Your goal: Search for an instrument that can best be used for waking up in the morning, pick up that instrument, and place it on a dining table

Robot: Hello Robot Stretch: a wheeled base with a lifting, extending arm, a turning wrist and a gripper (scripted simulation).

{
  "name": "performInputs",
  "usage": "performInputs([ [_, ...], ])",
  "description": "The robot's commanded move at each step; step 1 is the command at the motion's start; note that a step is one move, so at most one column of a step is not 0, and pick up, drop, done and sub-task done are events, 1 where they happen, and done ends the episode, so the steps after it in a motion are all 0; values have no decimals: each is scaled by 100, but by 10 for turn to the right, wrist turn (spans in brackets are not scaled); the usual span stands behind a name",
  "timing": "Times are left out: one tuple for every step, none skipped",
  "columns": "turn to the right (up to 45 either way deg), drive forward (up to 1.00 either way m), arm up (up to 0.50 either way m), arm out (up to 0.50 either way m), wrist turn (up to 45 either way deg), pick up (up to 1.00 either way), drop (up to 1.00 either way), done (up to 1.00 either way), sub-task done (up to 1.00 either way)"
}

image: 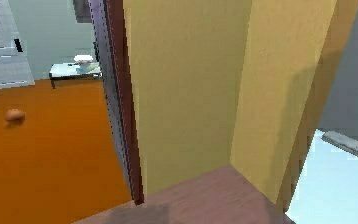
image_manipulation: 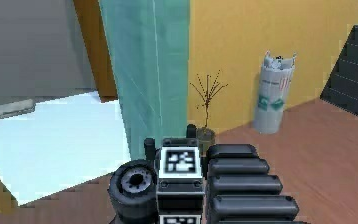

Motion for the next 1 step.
performInputs([
  [240,0,0,0,0,0,0,0,0],
])
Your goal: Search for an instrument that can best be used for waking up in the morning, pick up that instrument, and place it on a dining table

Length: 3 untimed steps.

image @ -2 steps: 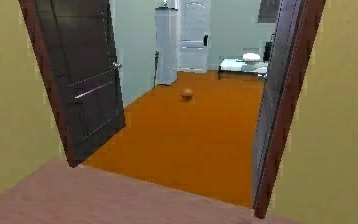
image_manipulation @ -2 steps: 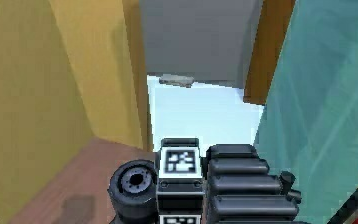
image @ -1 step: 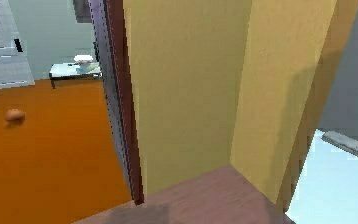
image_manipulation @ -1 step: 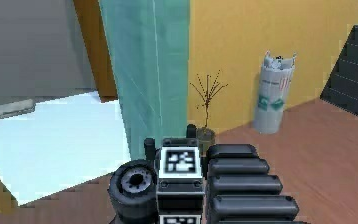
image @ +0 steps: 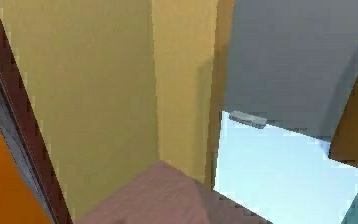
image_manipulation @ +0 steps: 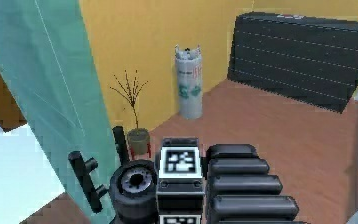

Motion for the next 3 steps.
performInputs([
  [0,35,0,0,0,0,0,0,0],
  [-150,0,0,0,0,0,0,0,0],
  [0,30,0,0,0,0,0,0,0],
])
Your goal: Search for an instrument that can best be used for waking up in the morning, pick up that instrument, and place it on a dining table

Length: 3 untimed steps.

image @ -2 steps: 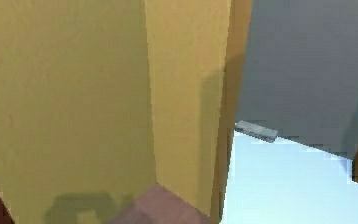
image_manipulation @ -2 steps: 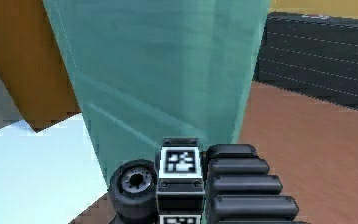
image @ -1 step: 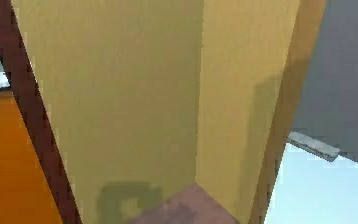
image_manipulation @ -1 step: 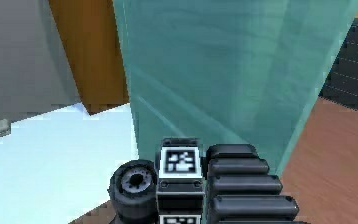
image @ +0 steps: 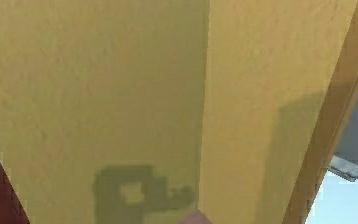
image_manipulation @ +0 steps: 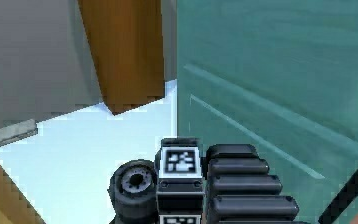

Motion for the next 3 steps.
performInputs([
  [450,0,0,0,0,0,0,0,0],
  [210,0,0,0,0,0,0,0,0],
  [30,0,0,0,0,0,0,0,0],
])
